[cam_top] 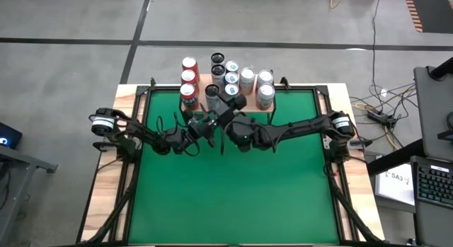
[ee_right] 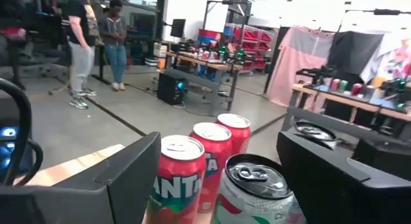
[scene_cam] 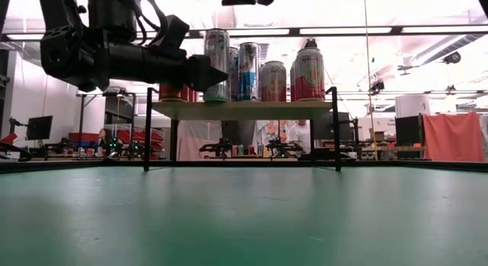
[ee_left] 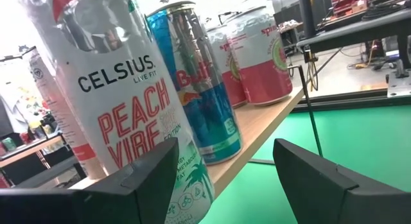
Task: Place canned beverage on shelf
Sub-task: Put the white soda can on the shelf aligned with other white soda cans on the shelf
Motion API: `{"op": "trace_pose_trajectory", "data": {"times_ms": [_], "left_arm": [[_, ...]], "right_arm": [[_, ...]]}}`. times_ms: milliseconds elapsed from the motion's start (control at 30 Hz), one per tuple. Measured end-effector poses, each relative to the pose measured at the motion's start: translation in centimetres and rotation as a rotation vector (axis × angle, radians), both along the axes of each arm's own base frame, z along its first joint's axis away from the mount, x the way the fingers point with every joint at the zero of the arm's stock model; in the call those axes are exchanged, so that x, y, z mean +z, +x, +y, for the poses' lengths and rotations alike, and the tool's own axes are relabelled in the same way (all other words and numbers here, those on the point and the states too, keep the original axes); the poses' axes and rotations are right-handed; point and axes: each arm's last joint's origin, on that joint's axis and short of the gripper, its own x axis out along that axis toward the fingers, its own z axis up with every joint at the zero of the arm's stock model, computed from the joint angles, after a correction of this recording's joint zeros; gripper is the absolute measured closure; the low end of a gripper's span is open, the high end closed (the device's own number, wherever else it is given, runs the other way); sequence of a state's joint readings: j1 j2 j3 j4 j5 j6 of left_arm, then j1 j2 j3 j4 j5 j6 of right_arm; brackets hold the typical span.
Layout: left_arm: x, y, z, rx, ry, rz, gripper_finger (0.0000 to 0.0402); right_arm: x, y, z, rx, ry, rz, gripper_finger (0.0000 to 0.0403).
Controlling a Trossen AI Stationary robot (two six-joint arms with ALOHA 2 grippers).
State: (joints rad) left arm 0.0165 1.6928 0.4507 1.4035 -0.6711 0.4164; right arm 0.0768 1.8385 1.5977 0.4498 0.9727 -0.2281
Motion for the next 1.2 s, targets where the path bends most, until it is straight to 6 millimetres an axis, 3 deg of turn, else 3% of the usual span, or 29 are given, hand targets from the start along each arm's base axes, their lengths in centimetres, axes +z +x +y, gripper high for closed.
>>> {"op": "trace_pose_trajectory", "data": {"times_ms": [333, 500, 667, 867, 1067, 1200], "left_arm": [[-0.1, 0.0, 0.4, 0.014, 0.015, 0.019, 0.0162], [-0.1, 0.0, 0.4, 0.012, 0.016, 0.02, 0.0162], [-0.1, 0.0, 0.5, 0.014, 0.016, 0.02, 0.0162], [-0.1, 0.0, 0.5, 0.013, 0.016, 0.02, 0.0162], [-0.1, 0.0, 0.5, 0.013, 0.016, 0.02, 0.0162], [-0.1, 0.0, 0.5, 0.013, 0.016, 0.02, 0.0162]], "right_arm": [[3.2, 0.0, 0.6, -0.01, -0.023, 0.12, 0.0101], [5.2, -0.5, -0.3, 0.006, 0.037, 0.208, 0.0103], [7.0, -1.4, -2.7, 0.183, 0.152, 0.291, 0.0125], [7.7, -2.6, -6.8, 0.57, 0.183, 0.516, 0.0154], [8.0, -3.5, -11.0, 0.55, 0.187, 0.526, 0.0169], [7.8, -3.9, -12.4, 0.609, 0.254, 0.496, 0.0159]]}}
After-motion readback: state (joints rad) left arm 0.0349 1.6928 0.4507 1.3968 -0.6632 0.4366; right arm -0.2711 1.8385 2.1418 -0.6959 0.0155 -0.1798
